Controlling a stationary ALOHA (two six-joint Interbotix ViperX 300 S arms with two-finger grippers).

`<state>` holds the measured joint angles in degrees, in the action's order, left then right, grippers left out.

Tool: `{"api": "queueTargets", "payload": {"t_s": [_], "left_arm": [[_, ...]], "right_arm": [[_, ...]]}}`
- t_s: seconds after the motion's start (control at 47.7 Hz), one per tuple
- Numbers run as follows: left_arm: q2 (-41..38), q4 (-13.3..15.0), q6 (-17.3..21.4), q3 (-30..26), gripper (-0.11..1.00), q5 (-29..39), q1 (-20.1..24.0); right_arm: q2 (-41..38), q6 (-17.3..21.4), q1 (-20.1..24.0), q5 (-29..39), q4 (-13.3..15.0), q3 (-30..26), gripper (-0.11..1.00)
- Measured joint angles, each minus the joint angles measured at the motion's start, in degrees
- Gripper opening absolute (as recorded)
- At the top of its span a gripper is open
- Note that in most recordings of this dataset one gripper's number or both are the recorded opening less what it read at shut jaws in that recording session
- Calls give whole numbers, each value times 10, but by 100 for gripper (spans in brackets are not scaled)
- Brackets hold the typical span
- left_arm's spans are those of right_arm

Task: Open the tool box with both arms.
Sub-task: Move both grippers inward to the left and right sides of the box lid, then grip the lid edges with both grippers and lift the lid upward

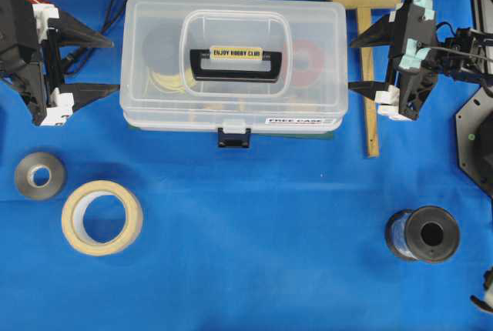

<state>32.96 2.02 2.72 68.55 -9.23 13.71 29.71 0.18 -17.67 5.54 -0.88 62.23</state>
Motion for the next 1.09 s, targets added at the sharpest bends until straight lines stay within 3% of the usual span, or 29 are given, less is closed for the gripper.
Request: {"api": "queueTargets", "payload": {"t_s": [0.629,1.09], "left_arm": [[-69,0,3,-18,89,-6,7],[-28,0,4,-20,88,9,24]], "right_arm": [[1,0,-1,-10,0,1,80],[33,-1,-2,-10,1,-2,80]]}}
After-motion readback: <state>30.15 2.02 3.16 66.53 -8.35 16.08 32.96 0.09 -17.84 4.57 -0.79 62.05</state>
